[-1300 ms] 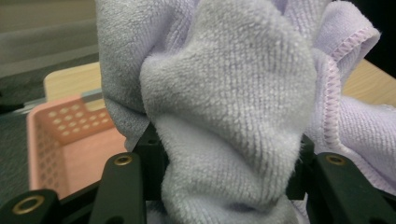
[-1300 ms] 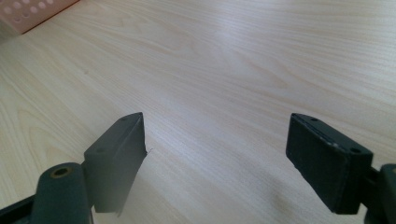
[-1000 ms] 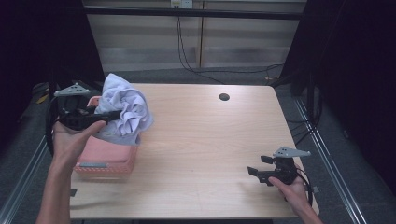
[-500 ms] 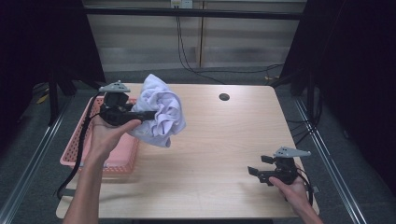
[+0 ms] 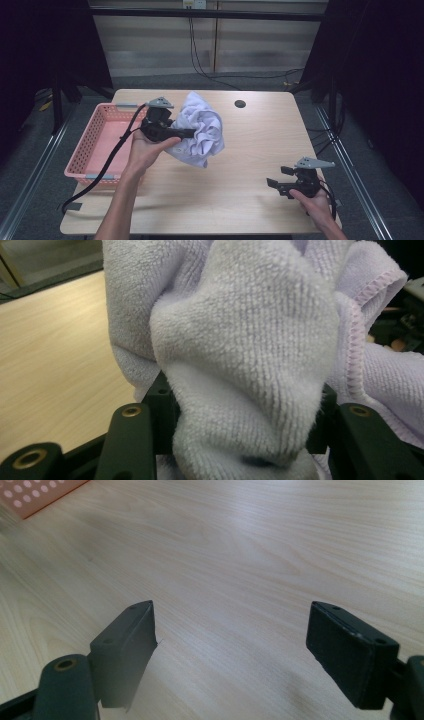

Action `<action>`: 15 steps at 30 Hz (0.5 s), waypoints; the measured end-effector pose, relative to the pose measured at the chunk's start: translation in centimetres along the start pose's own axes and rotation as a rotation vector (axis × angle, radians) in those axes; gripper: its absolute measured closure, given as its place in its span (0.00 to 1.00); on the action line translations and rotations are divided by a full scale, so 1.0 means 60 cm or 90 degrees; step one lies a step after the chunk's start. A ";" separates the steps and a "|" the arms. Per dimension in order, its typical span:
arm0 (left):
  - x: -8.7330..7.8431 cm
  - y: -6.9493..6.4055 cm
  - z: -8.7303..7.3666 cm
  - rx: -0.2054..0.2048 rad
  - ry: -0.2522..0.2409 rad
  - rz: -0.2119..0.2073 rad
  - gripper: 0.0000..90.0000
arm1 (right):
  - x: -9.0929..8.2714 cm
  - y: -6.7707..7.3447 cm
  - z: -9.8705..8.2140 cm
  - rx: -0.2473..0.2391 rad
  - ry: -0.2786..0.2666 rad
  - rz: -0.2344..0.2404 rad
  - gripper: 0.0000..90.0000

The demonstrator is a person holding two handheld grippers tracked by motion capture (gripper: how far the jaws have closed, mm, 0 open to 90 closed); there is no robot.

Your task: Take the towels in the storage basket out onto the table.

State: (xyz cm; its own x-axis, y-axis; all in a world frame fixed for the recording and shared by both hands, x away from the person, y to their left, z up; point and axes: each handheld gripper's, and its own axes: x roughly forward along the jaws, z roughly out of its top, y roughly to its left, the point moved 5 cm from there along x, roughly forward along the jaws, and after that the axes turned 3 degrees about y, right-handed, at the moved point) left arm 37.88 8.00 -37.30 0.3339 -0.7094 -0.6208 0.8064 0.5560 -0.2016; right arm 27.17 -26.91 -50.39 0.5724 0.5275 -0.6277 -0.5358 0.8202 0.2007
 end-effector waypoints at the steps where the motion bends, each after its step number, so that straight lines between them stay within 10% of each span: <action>1: 0.007 -0.002 -0.002 -0.004 -0.001 -0.012 0.54 | 0.000 0.000 0.000 0.000 0.001 0.000 0.22; 15: 0.128 -0.017 -0.057 -0.005 0.080 -0.033 0.52 | 0.004 -0.003 0.001 0.003 0.004 -0.002 0.22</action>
State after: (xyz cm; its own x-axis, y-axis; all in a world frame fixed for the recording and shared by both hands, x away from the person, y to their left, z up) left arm 37.93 3.49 -44.46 0.2276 -0.6775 -0.6995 0.8166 0.5241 -0.2418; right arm 27.41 -26.92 -50.54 0.5707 0.5234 -0.6327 -0.5305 0.8232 0.2024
